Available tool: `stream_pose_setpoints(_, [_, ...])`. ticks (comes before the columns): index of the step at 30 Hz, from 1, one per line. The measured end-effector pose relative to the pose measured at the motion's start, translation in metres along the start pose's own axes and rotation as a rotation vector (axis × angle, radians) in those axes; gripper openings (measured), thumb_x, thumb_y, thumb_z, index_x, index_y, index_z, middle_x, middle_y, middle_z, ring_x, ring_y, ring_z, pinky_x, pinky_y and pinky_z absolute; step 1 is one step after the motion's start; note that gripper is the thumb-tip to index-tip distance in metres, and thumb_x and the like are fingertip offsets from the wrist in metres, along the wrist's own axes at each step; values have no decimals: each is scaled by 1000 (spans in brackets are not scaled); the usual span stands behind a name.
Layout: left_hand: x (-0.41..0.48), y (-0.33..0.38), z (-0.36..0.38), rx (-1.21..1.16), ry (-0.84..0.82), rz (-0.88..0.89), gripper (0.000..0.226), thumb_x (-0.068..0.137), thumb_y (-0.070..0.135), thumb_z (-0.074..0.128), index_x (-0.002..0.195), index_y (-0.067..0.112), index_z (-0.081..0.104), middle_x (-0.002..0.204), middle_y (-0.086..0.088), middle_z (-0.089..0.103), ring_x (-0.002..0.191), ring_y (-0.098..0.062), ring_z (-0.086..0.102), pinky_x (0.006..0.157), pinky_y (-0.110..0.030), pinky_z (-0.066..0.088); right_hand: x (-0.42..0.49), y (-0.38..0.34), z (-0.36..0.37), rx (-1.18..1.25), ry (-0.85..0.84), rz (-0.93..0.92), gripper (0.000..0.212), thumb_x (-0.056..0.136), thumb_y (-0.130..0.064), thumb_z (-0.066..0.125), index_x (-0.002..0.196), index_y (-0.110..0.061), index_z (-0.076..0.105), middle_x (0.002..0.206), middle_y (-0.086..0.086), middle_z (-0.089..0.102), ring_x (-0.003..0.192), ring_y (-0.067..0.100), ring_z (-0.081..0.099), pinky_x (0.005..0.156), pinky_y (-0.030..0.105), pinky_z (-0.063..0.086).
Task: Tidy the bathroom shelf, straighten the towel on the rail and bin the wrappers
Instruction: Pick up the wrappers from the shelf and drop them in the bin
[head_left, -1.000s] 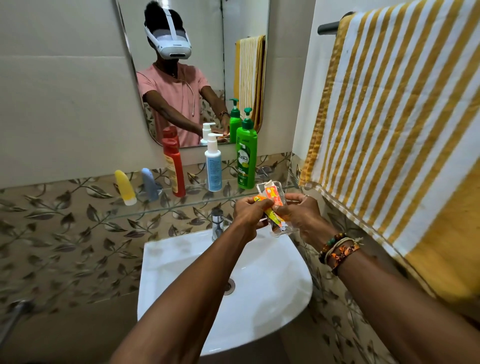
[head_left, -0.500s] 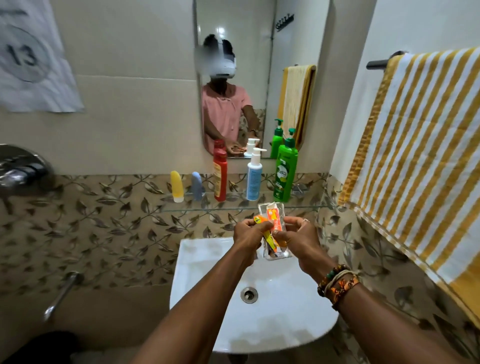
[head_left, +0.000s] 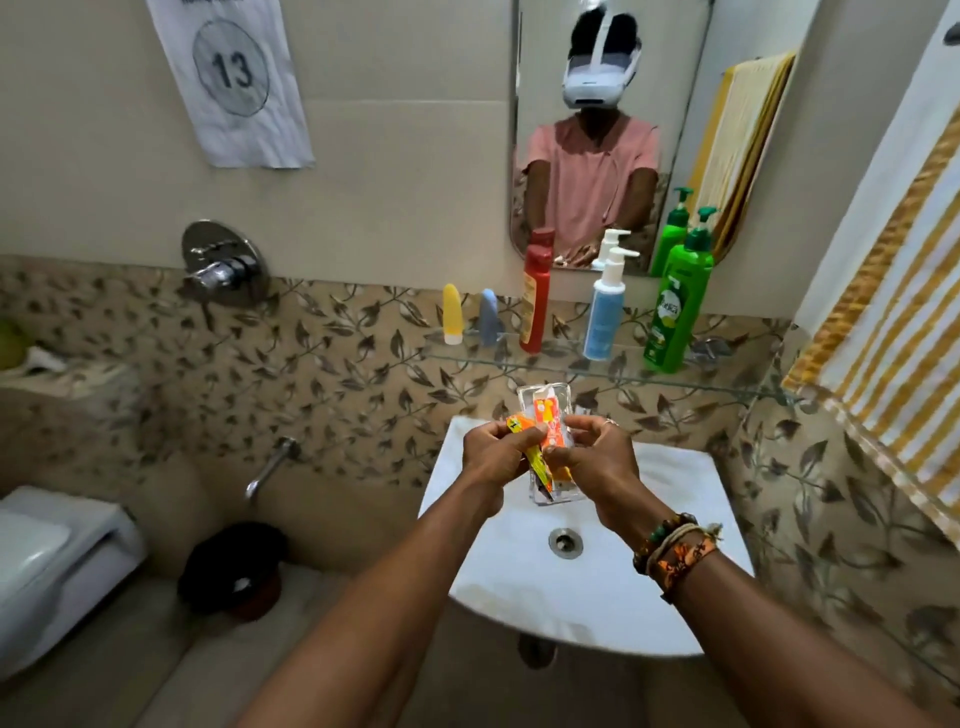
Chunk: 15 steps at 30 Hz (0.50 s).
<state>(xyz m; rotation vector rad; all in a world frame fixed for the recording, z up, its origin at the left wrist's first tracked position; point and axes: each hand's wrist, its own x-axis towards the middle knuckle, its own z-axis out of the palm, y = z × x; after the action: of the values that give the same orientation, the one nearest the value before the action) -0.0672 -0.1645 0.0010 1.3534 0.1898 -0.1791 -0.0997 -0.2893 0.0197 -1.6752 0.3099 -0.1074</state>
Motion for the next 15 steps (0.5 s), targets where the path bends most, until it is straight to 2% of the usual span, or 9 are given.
stream_pose_setpoints(4, [-21, -18, -31, -43, 88, -23, 10, 85, 5, 75, 92, 3, 69, 92, -15, 74, 74, -21, 71, 74, -32, 62, -14, 17, 23, -11, -81, -1, 56, 75, 2, 79, 125, -10, 58, 116, 7, 60, 98, 19, 61, 62, 21, 50])
stream_pose_setpoints(8, [-40, -26, -70, -80, 195, -47, 23, 84, 4, 75, 104, -3, 67, 91, -14, 74, 70, -18, 71, 66, -28, 62, -29, 32, 60, -71, -156, 4, 58, 74, -3, 82, 126, -11, 59, 124, 10, 60, 112, 23, 59, 78, 30, 54])
stream_pose_setpoints(10, [-48, -29, -91, -95, 237, -51, 24, 83, 4, 76, 105, -1, 68, 95, -15, 75, 72, -19, 71, 67, -29, 61, -39, 36, 78, -84, -195, 10, 59, 74, -4, 82, 127, -11, 58, 123, 9, 60, 111, 23, 59, 78, 29, 53])
stream_pose_setpoints(13, [-60, -32, -126, -108, 313, -56, 15, 83, 7, 77, 96, 7, 70, 87, -9, 76, 70, -17, 71, 74, -32, 61, -55, 36, 110, -104, -269, -8, 58, 74, -4, 82, 126, -11, 58, 120, 7, 59, 109, 22, 59, 73, 25, 52])
stream_pose_setpoints(15, [-67, -31, -149, -117, 360, -61, 16, 82, 9, 78, 95, 8, 70, 86, -8, 76, 70, -16, 70, 77, -34, 60, -64, 35, 132, -121, -307, -17, 53, 73, -3, 82, 121, -11, 60, 113, 5, 61, 101, 18, 61, 67, 23, 51])
